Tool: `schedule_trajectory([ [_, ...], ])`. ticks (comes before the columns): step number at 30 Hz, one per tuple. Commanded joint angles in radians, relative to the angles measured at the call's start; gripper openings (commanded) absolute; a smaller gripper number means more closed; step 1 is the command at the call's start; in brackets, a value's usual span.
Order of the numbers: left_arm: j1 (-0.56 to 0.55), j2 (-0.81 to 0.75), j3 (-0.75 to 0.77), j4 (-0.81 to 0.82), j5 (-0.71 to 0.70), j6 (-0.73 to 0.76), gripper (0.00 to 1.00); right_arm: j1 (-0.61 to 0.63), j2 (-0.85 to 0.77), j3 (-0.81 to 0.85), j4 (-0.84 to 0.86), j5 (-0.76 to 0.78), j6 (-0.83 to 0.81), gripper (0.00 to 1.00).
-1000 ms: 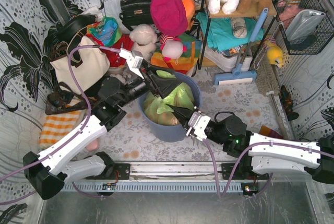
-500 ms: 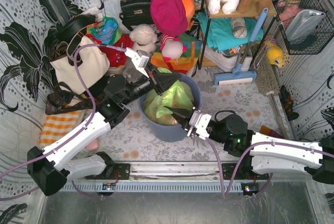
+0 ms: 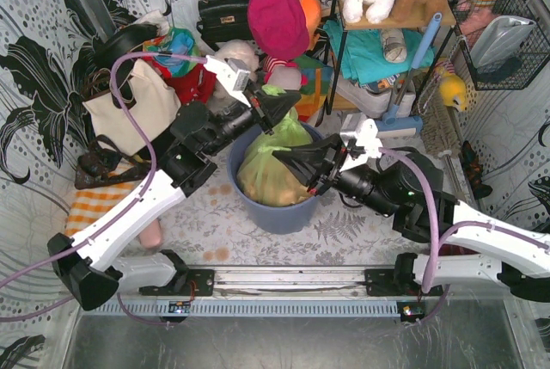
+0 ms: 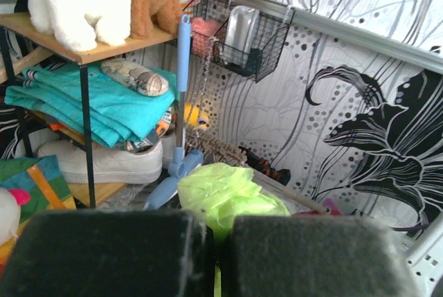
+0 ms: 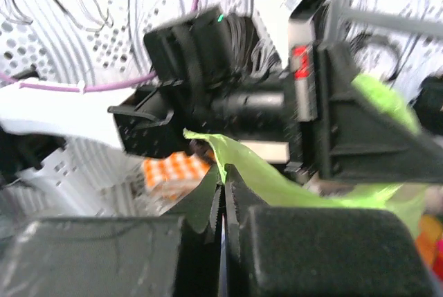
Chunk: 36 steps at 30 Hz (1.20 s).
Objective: Tie the trash bag
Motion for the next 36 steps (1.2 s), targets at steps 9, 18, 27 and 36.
schedule_trajectory([
  [9,0.006,0.054,-0.129,-0.013,-0.187,0.035,0.0,0.002,-0.122,-0.318,-0.097,-0.017,0.486,0.0],
  [18,0.01,0.103,-0.018,-0.217,-0.398,0.021,0.01,0.001,-0.149,-0.325,-0.145,-0.101,0.505,0.0],
  [27,0.009,0.005,-0.091,-0.011,-0.14,0.011,0.04,0.002,-0.122,-0.216,-0.209,-0.132,0.278,0.0],
  [36,0.009,-0.004,-0.058,-0.062,0.052,0.026,0.17,0.002,-0.14,-0.147,-0.329,-0.11,-0.426,0.68],
])
